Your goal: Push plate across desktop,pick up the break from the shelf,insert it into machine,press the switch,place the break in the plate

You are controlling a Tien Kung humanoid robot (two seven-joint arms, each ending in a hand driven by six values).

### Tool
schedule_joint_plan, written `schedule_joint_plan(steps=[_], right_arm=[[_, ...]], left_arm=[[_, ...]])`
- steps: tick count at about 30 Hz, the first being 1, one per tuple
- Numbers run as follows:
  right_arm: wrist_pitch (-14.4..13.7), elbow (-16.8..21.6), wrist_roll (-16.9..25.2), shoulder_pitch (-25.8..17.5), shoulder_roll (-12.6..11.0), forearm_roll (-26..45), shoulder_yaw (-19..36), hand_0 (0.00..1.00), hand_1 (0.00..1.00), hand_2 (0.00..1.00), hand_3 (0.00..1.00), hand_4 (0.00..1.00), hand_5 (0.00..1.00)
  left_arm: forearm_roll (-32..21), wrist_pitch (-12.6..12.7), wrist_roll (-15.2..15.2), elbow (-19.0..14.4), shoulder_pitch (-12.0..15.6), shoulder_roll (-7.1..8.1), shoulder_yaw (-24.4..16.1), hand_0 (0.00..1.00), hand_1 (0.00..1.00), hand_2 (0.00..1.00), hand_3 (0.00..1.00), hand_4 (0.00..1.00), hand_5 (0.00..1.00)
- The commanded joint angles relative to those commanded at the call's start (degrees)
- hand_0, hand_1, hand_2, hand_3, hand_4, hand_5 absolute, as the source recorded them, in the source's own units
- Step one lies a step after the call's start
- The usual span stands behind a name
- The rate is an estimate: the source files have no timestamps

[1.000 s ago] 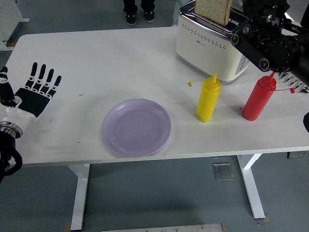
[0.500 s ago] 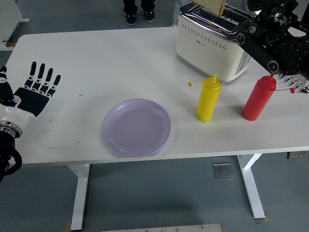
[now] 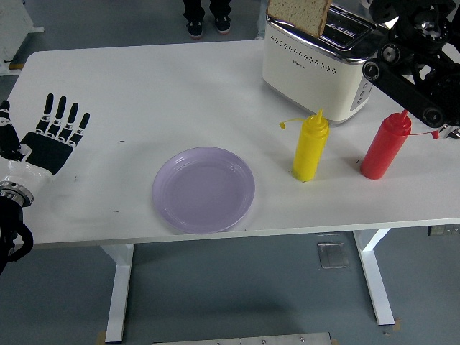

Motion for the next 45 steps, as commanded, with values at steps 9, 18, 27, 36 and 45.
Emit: schedule_joint_plan(steps=[9, 18, 27, 36, 45], right_arm=[[5.4, 12.7, -3.8, -0.6, -3.7, 11.6, -0.5, 0.317, 0.431, 0.381, 0.398, 0.156, 0.002], [7.1, 22.5, -6.3, -0.3, -3.3, 24.3, -3.2, 0.289, 0.414, 0.382, 0.4, 0.159, 0.002], [7.3, 23.4, -7.2, -0.1, -0.4, 33.7, -7.9, 0.288, 0.407, 0.384, 0.402, 0.16, 0.002], [6.3, 21.4, -7.2, -0.7, 2.8, 37.5, -12.3, 0.268, 0.395, 0.39, 0.409, 0.167, 0.002], [5.7, 20.2, -7.5, -0.9, 5.4, 39.5, -15.2, 0.264, 0.392, 0.395, 0.412, 0.167, 0.002]], left_arm=[[0.2, 0.0, 0.0, 0.1, 0.2, -0.12, -0.1, 0.808, 0.741, 0.701, 0.697, 0.788, 0.998], [0.2, 0.0, 0.0, 0.1, 0.1, -0.16, 0.3, 0.809, 0.741, 0.701, 0.696, 0.788, 0.998], [0.2, 0.0, 0.0, 0.5, -0.4, -0.05, 1.1, 0.808, 0.74, 0.701, 0.696, 0.788, 0.998], [0.3, -0.1, 0.0, 0.7, -1.0, 0.08, 2.1, 0.809, 0.74, 0.701, 0.696, 0.789, 0.998], [0.7, 0.0, -0.1, 0.4, -1.2, 0.14, 2.4, 0.809, 0.74, 0.701, 0.696, 0.789, 0.998]])
